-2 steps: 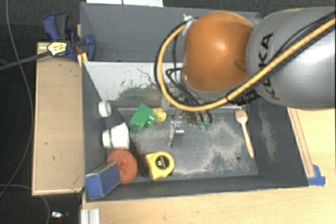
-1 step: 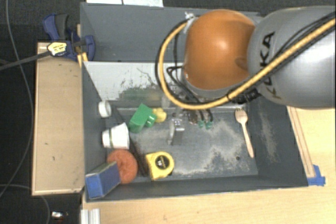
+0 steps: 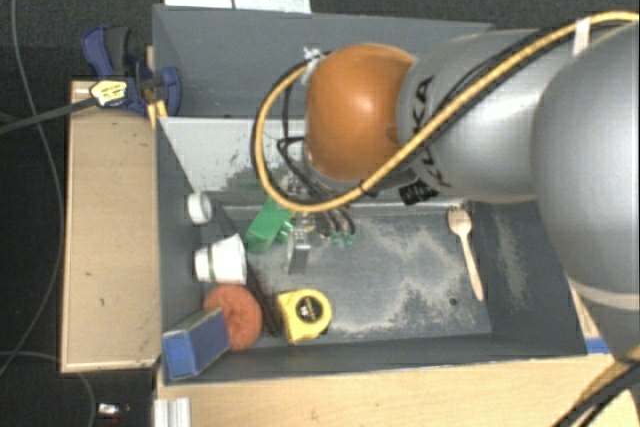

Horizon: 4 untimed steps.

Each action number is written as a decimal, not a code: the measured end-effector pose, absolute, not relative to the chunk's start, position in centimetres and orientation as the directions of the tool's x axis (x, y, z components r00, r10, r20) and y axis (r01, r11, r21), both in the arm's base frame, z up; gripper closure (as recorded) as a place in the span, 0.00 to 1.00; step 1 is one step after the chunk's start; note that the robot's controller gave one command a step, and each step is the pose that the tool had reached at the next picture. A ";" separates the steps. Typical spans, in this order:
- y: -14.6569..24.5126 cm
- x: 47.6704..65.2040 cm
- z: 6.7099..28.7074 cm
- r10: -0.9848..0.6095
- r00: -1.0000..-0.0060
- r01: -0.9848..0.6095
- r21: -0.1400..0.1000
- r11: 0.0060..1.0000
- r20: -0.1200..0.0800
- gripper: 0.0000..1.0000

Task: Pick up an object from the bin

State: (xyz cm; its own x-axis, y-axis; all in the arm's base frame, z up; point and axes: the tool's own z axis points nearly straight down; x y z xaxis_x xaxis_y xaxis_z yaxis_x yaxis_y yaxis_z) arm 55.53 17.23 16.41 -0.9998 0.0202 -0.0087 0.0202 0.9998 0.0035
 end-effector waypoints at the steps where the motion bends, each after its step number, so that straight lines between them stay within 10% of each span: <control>1: 20.5 58.1 15.4 -0.234 -0.972 -0.234 0.000 0.972 -0.013 0.00; 3: 23.9 58.0 7.7 -0.018 -1.000 -0.018 0.000 1.000 -0.018 0.00; 4: 21.2 59.5 7.5 -0.194 -0.981 -0.194 0.008 0.981 -0.028 1.00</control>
Offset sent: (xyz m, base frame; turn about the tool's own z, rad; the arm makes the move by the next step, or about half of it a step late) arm 0.0339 0.0235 -0.0378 -0.1457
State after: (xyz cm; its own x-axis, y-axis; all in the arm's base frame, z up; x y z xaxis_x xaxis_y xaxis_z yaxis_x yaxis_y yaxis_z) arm 59.48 21.22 7.55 -0.9807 -0.1937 -0.0277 -0.1940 0.9810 0.0080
